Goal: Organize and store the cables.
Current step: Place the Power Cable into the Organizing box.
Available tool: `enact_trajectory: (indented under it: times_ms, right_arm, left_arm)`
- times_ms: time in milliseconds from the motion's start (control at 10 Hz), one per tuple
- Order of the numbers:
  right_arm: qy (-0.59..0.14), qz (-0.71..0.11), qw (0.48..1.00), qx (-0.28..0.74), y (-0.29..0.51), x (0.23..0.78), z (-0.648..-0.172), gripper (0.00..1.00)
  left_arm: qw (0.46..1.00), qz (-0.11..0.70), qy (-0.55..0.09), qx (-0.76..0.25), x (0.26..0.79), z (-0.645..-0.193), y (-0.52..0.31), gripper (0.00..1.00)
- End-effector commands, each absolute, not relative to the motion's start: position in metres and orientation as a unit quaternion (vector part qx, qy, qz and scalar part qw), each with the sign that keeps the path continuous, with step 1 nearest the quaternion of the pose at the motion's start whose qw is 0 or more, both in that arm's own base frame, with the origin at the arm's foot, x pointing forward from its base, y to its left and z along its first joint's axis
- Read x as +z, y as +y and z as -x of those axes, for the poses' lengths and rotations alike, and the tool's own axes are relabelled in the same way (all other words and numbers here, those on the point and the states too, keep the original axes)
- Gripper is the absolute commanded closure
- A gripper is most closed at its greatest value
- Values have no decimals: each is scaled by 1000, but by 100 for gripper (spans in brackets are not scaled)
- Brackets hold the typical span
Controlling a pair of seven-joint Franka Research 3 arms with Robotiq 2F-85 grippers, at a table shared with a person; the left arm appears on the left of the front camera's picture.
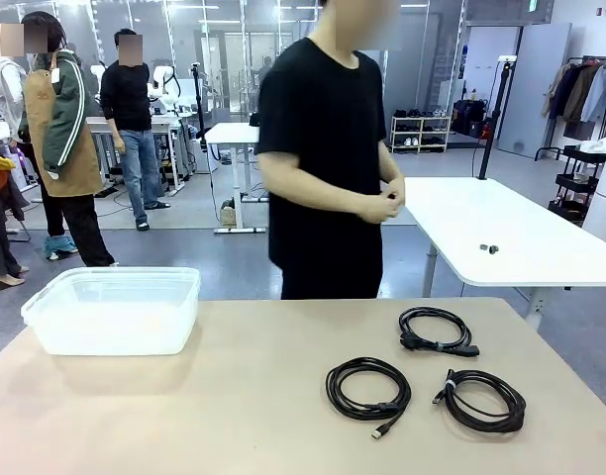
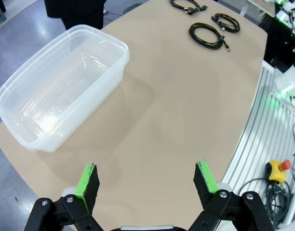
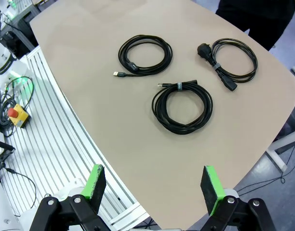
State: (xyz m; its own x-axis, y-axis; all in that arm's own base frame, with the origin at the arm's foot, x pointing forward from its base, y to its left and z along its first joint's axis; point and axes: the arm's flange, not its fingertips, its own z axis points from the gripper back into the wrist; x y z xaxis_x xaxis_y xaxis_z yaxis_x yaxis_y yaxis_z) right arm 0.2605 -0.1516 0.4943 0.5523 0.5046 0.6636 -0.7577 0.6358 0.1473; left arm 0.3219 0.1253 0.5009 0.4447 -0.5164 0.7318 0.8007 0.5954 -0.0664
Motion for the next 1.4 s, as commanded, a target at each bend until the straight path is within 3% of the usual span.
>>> enact_trajectory:
  times_ms: [0, 200, 400, 900, 1300]
  right_arm:
    - [-296, -214, 855, 369, -152, 494, -261, 0]
    - [-241, -166, 869, 399, -118, 521, -294, 0]
    - [-201, -137, 867, 434, -67, 513, -352, 0]
    - [-135, -56, 831, 537, 39, 442, -474, 0]
    - [-76, -23, 815, 573, 67, 384, -531, 0]
  left_arm:
    - [819, 210, -349, -404, 499, -321, 128, 0]
    - [819, 210, -349, -404, 499, -321, 128, 0]
    - [819, 210, -349, -404, 499, -321, 128, 0]
    - [819, 210, -349, -404, 499, -321, 128, 0]
    - [819, 210, -349, -404, 499, -321, 128, 0]
